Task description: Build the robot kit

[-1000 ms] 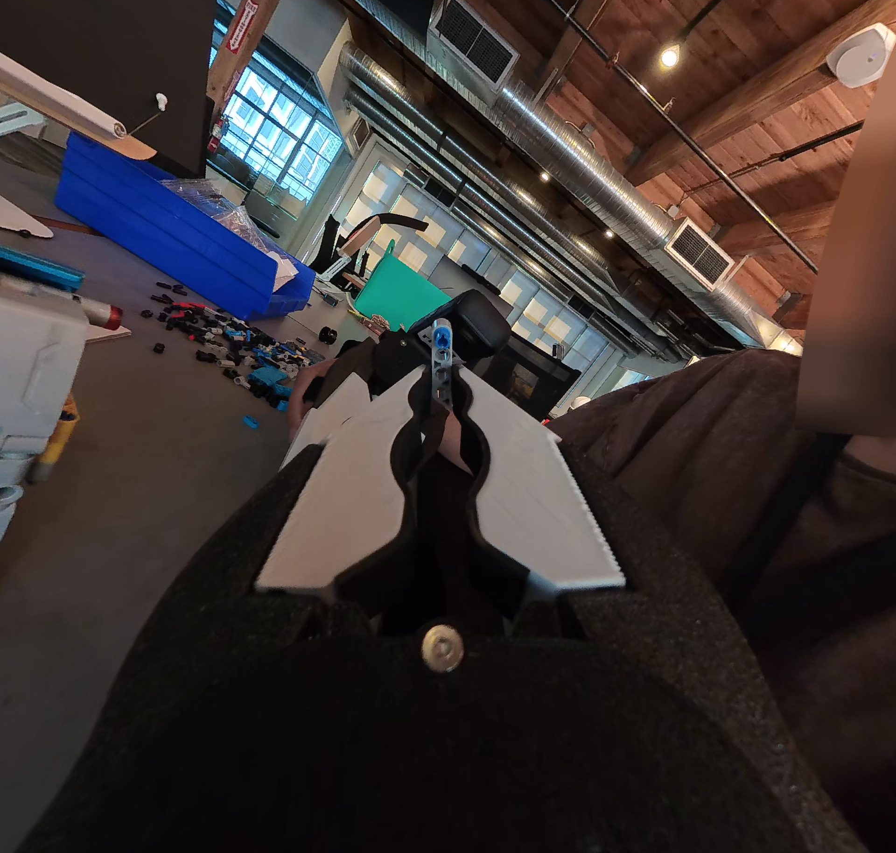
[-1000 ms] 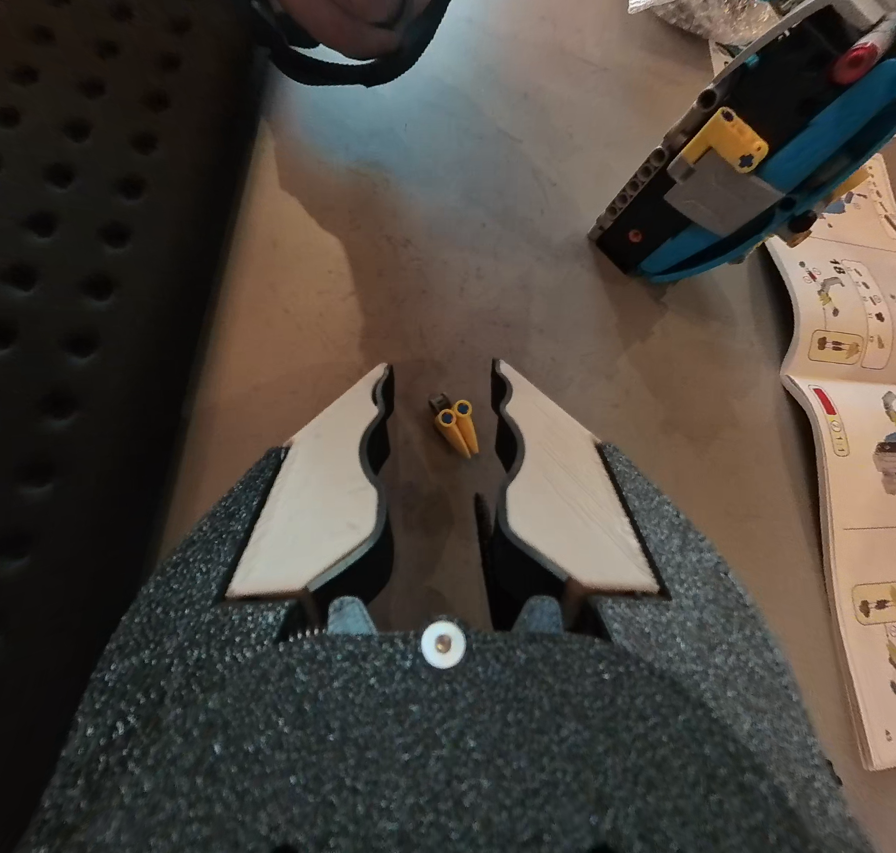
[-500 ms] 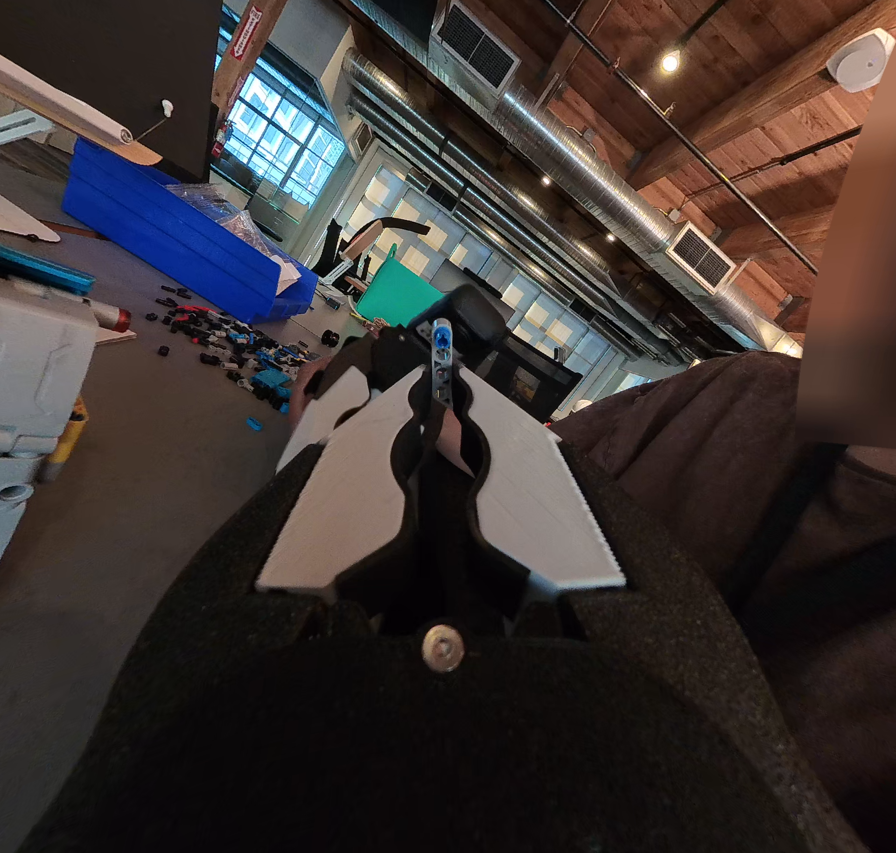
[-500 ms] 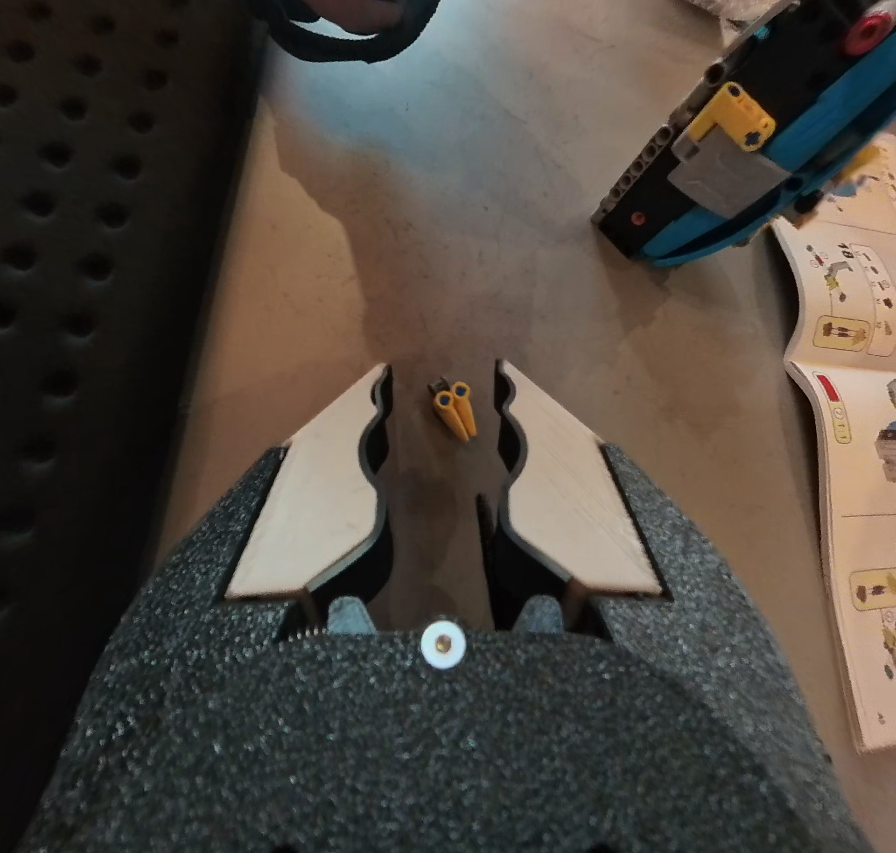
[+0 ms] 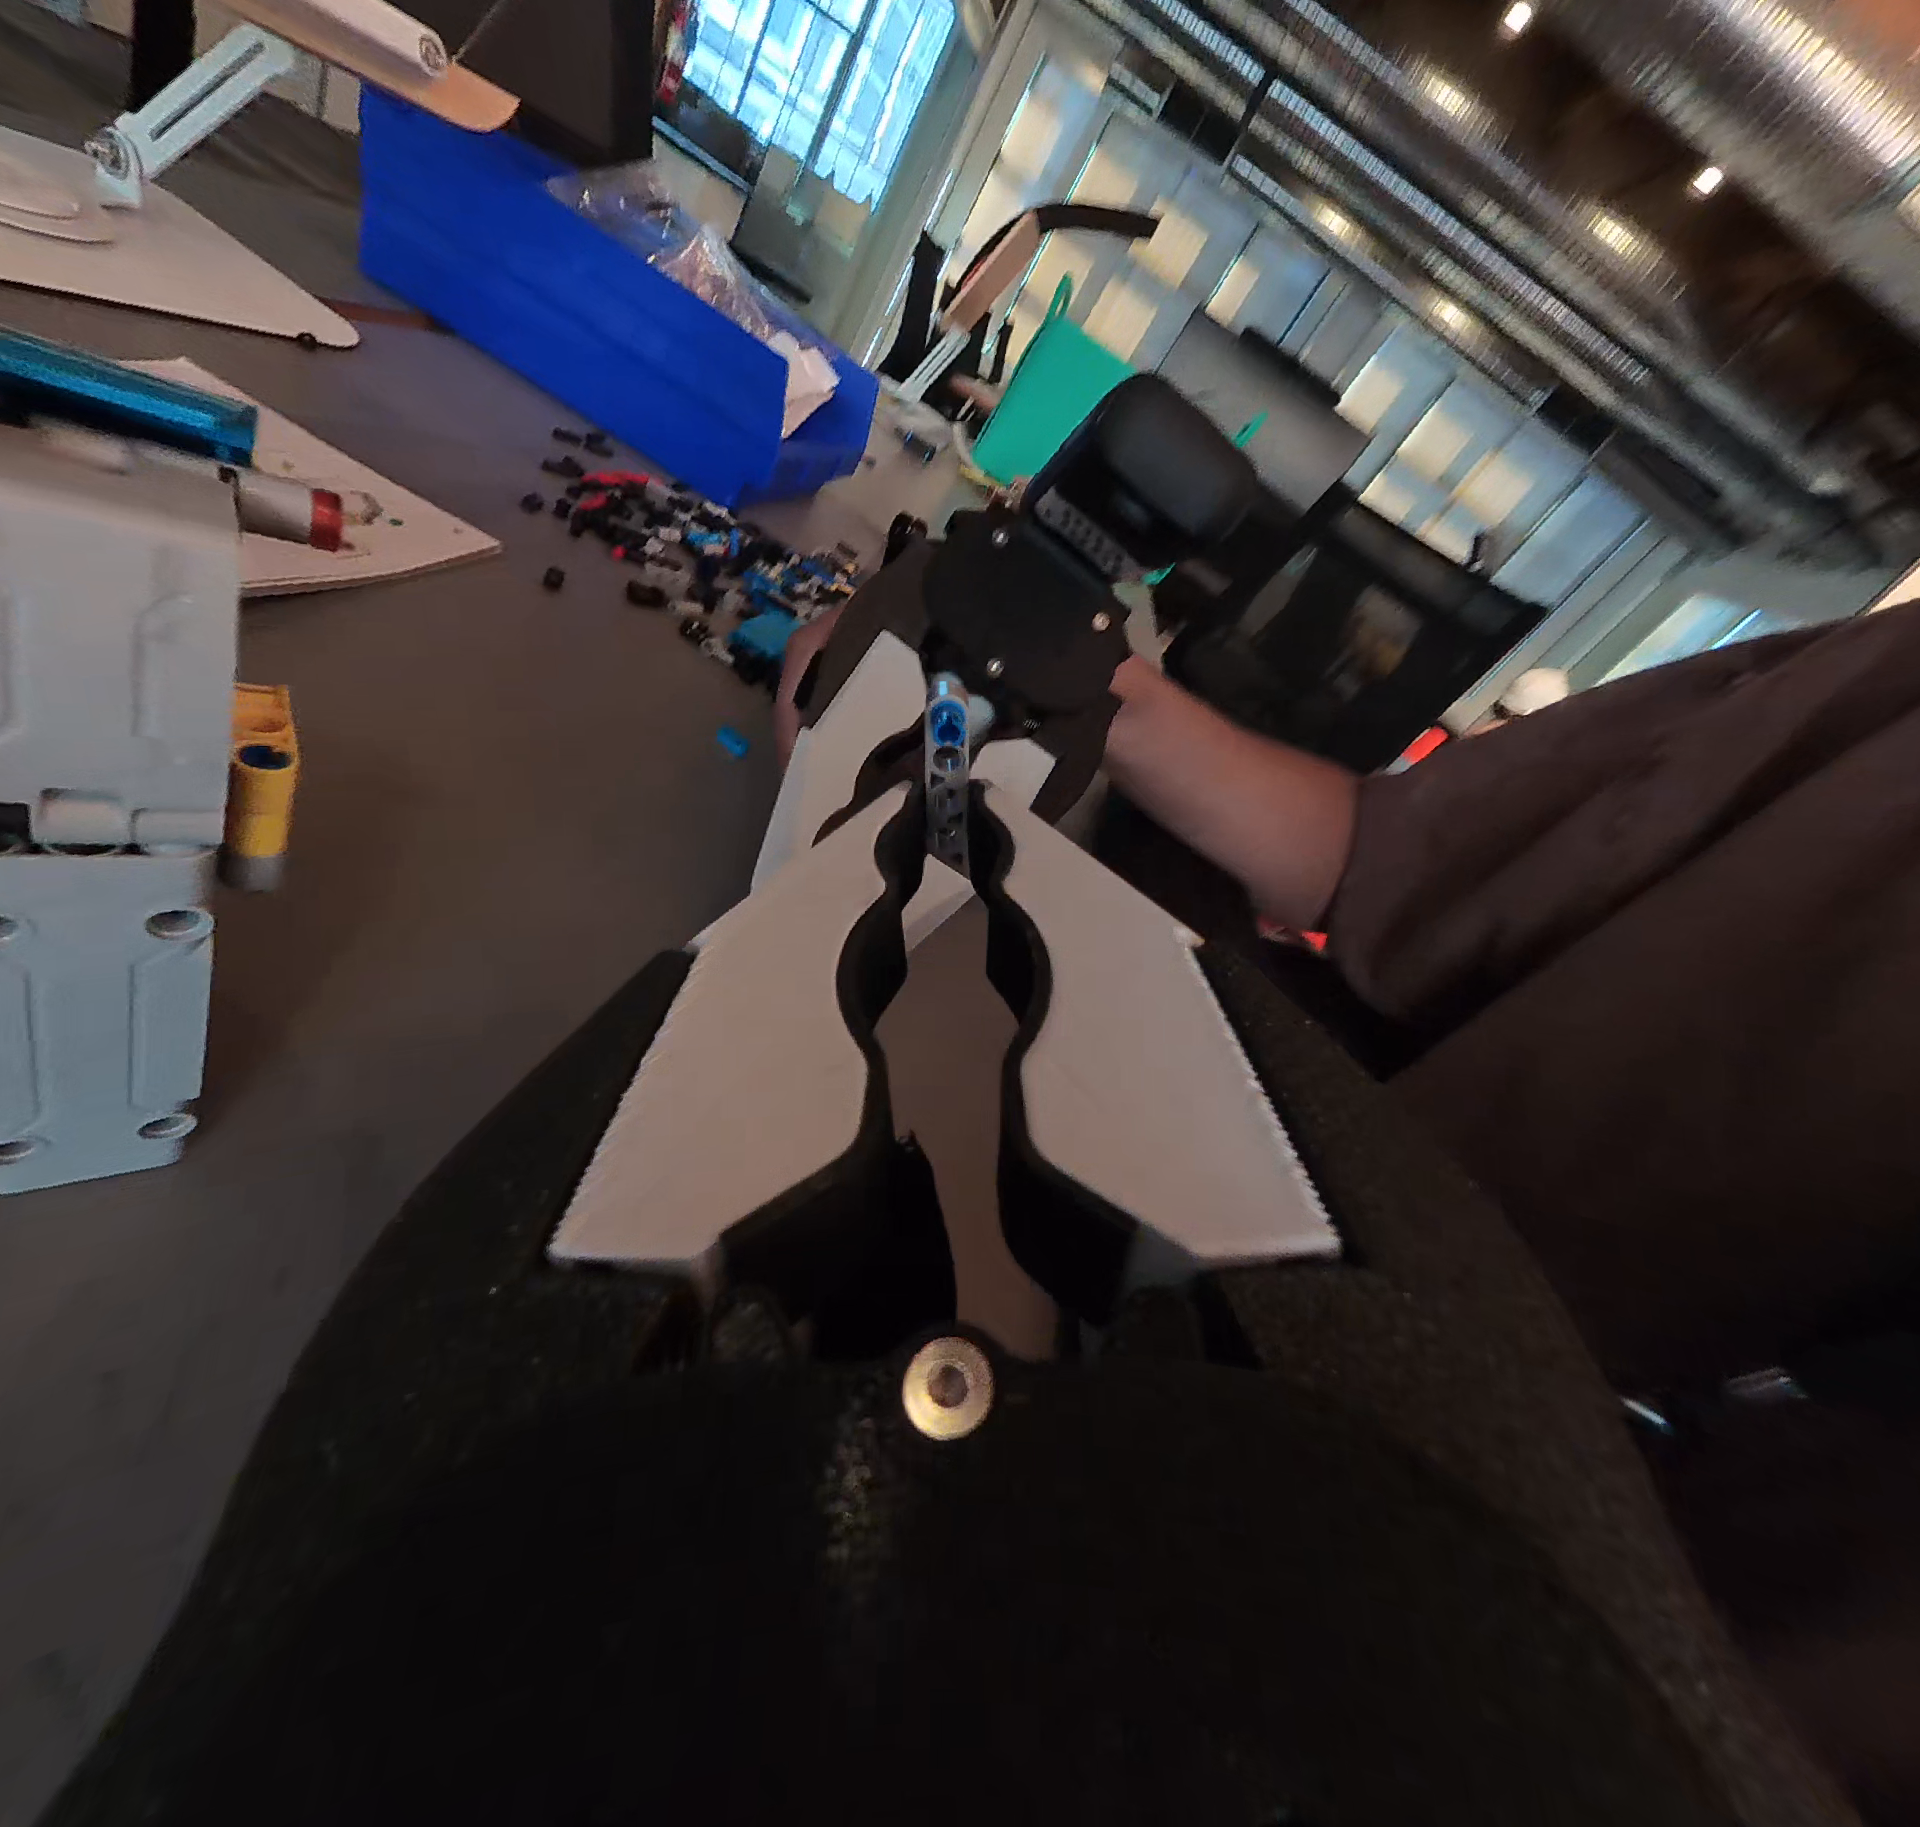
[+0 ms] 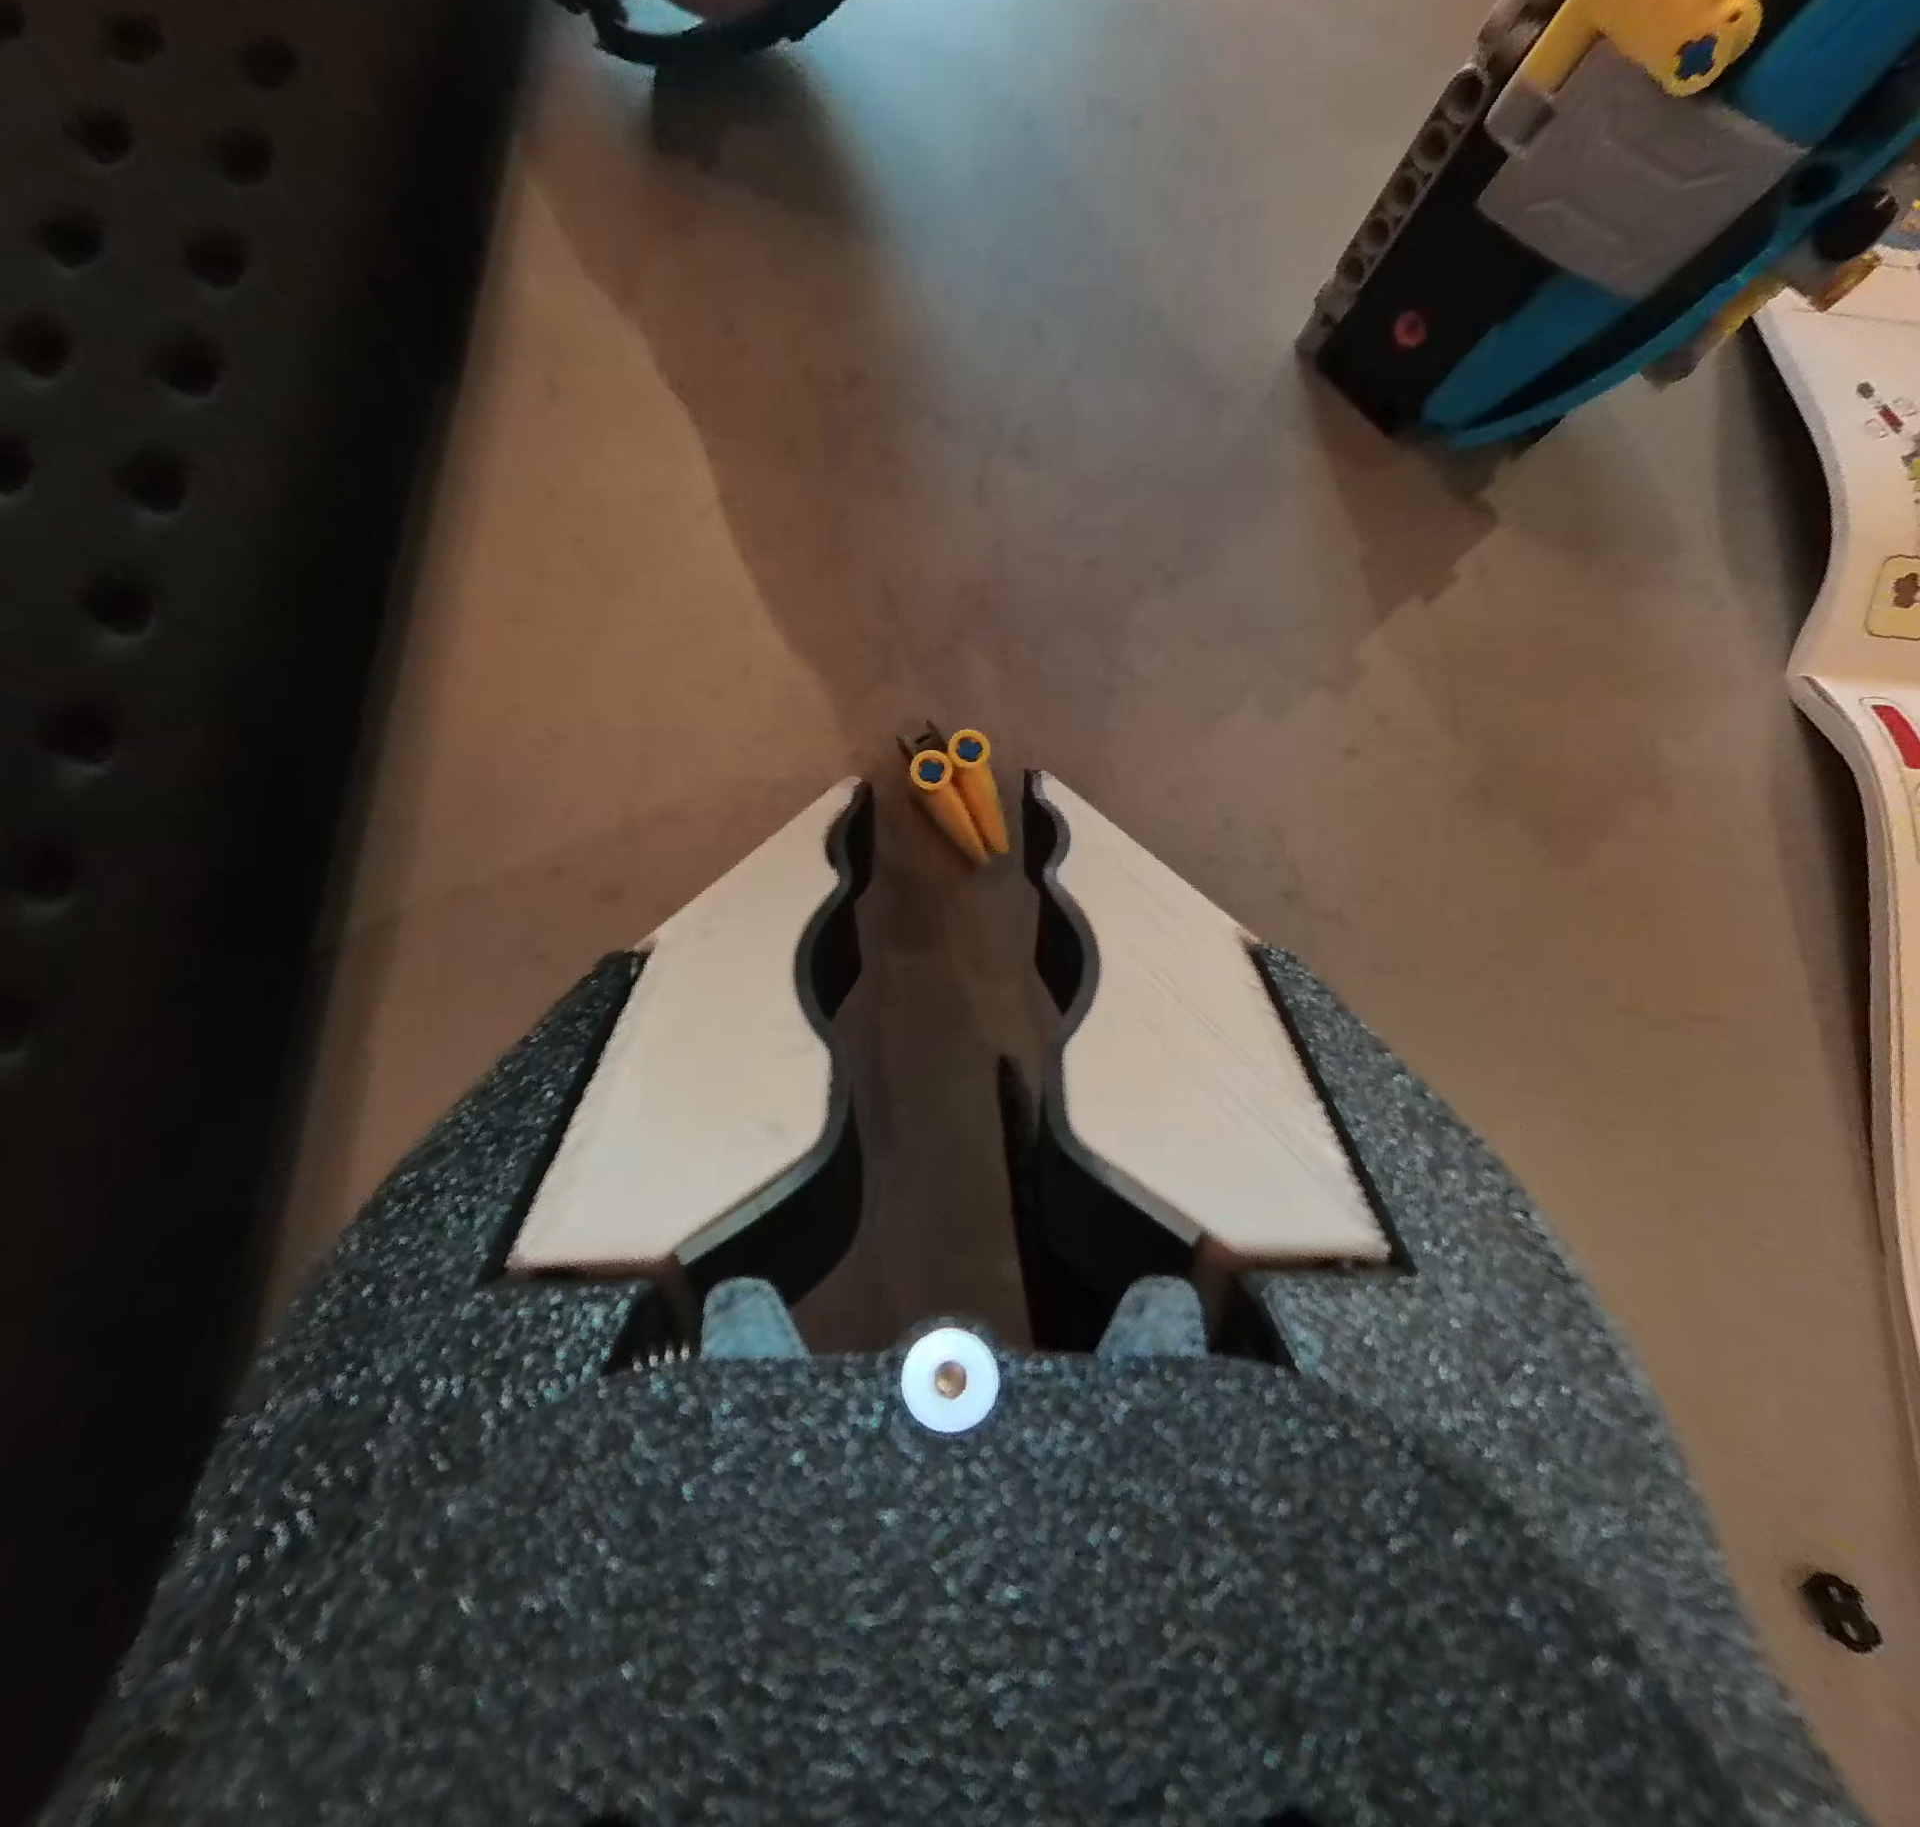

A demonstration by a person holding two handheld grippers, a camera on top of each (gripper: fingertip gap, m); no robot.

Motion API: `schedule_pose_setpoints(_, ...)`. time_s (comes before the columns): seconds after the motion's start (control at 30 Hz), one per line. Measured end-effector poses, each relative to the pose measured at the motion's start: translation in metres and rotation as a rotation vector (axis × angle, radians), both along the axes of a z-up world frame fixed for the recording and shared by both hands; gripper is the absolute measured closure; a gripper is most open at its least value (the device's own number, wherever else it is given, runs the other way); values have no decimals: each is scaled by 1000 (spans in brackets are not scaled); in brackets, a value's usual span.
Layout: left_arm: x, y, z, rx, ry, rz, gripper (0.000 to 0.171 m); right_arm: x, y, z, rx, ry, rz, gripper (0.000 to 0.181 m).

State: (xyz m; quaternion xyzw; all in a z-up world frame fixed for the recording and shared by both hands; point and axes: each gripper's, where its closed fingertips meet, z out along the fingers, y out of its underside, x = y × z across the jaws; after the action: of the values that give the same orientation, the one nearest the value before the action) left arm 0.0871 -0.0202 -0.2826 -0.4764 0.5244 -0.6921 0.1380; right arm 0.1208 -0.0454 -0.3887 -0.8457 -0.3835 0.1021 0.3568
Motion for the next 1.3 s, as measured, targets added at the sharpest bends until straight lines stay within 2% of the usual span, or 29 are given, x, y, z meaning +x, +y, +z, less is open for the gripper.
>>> schedule_pose_setpoints(0.13,2,-1,-7,48,20,16,165,3,1,0,-1,-7,-11,154)
schedule_pose_setpoints(0.3,3,-1,-8,60,23,20,164,3,-2,-1,-10,-11,6,165)
schedule_pose_setpoints(0.53,4,3,-8,70,23,42,165,3,-1,-1,-21,-18,-12,165)
schedule_pose_setpoints(0.7,6,8,-9,102,21,80,165,-6,-2,-2,-73,47,-25,153)
schedule_pose_setpoints(0.8,7,16,-3,140,-17,145,164,-5,1,-2,-96,59,-54,164)
schedule_pose_setpoints(0.9,5,35,13,220,-113,294,164,-15,14,23,-64,189,-117,166)
schedule_pose_setpoints(1.0,-2,56,30,330,-201,477,164,-18,39,77,101,395,-266,166)
schedule_pose_setpoints(1.07,-6,64,36,373,-229,553,165,-17,52,106,211,509,-382,166)
schedule_pose_setpoints(1.17,-8,71,41,450,-246,638,165,-22,62,111,228,577,-491,167)
schedule_pose_setpoints(1.3,-8,71,42,552,-251,695,165,-31,68,104,202,620,-510,167)
